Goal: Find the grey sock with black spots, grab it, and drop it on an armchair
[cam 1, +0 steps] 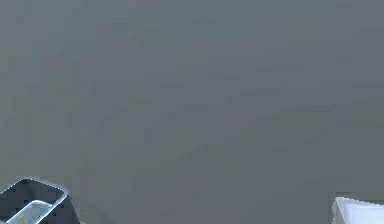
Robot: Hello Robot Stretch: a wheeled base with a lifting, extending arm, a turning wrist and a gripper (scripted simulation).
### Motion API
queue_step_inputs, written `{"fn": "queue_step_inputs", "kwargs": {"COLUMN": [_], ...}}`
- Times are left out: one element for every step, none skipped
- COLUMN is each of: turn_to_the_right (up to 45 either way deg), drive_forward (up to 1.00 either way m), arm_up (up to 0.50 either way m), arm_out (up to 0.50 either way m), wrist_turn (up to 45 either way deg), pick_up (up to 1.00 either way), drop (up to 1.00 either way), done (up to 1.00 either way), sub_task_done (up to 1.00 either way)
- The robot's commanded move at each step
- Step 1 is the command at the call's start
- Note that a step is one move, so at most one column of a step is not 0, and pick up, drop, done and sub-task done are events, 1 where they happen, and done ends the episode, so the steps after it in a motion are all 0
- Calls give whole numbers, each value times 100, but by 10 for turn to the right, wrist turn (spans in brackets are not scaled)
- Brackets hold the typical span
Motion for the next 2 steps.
{"fn": "queue_step_inputs", "kwargs": {"turn_to_the_right": [0,0], "drive_forward": [0,0], "arm_up": [16,0], "arm_out": [0,12], "wrist_turn": [0,0], "pick_up": [0,0], "drop": [0,0], "done": [0,0], "sub_task_done": [0,0]}}
